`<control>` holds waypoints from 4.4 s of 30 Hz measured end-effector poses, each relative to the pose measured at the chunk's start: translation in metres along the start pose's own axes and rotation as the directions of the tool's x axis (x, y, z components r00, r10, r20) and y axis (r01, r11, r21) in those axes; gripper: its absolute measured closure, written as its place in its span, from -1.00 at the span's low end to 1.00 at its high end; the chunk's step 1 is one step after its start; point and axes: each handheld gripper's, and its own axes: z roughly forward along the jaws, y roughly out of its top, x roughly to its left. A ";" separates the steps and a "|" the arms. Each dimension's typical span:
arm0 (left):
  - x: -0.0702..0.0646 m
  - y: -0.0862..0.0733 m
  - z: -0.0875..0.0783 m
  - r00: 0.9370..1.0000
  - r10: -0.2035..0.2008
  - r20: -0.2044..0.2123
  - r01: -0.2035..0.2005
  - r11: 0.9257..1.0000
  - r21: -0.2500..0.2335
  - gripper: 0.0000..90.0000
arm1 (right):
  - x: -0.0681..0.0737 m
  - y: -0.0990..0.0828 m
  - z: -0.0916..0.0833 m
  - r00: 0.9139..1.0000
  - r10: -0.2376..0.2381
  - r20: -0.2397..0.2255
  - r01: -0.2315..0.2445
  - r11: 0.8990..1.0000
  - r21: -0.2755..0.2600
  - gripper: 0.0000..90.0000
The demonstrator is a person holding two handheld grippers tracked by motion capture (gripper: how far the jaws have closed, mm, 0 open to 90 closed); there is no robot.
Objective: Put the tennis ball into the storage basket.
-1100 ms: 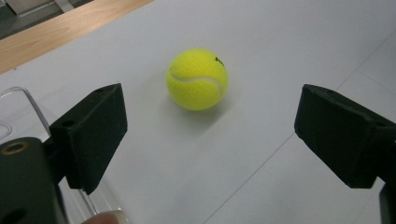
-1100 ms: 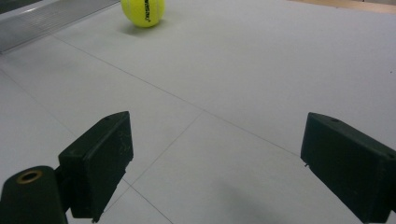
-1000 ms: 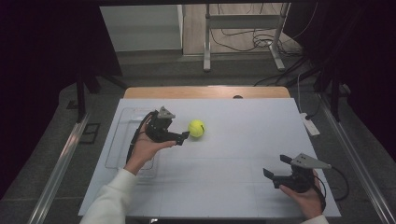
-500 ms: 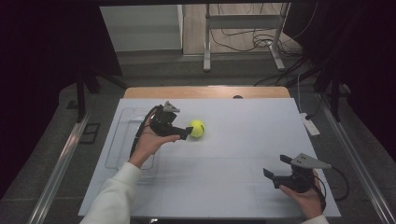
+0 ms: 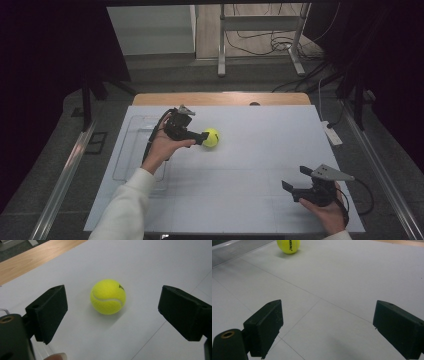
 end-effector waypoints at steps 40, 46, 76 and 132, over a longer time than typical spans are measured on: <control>0.003 0.019 0.036 1.000 0.004 0.007 -0.004 0.996 0.086 -0.80 | 0.000 -0.002 0.001 1.000 -0.001 -0.002 0.001 1.000 0.008 -0.78; 0.002 0.021 0.041 1.000 0.007 -0.004 -0.006 0.996 0.089 -0.86 | 0.000 -0.002 0.001 1.000 -0.001 -0.003 0.001 1.000 0.007 -0.78; 0.010 0.025 0.072 1.000 -0.021 0.021 0.017 0.989 0.144 -0.89 | -0.001 -0.003 0.002 1.000 -0.001 -0.005 0.001 1.000 0.011 -0.78; 0.008 0.014 0.115 1.000 -0.007 0.028 -0.001 0.959 0.284 -0.57 | -0.002 -0.003 0.002 1.000 0.002 -0.006 -0.002 1.000 0.010 -0.78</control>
